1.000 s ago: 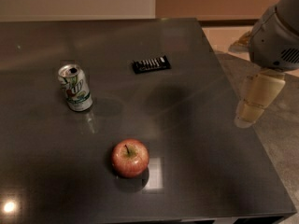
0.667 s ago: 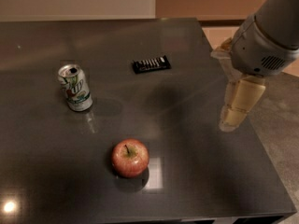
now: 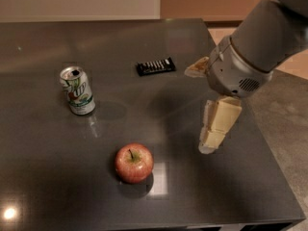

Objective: Move apple near 7up can

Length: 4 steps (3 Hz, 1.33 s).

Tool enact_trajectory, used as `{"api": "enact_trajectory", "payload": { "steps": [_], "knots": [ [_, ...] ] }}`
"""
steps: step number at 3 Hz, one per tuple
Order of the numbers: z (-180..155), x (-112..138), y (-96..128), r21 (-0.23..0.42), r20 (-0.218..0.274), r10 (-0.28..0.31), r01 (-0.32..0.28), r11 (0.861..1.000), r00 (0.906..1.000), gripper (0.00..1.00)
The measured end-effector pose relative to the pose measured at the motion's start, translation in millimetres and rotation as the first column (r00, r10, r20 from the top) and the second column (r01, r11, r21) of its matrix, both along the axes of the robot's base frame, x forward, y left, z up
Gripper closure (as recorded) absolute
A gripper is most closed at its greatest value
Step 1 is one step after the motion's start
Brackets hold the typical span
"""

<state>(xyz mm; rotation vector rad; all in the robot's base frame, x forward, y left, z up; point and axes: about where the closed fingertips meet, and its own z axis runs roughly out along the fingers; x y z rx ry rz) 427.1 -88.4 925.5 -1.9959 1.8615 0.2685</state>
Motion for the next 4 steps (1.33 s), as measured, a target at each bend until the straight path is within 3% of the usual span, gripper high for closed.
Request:
{"api": "enact_trajectory", "payload": {
  "steps": [1, 2, 4],
  "knots": [
    [-14.1, -14.4, 29.4, 0.036, -0.004, 0.087, -0.087, 0.996, 0.9962, 0.00],
    [-30.5, -25.6, 57.2, 0.046, 0.001, 0.172, -0.172, 0.984, 0.9851, 0.00],
    [-62.3, -38.4, 94.8, 0.047, -0.011, 0.276, -0.275, 0.960, 0.9611, 0.00]
  ]
}}
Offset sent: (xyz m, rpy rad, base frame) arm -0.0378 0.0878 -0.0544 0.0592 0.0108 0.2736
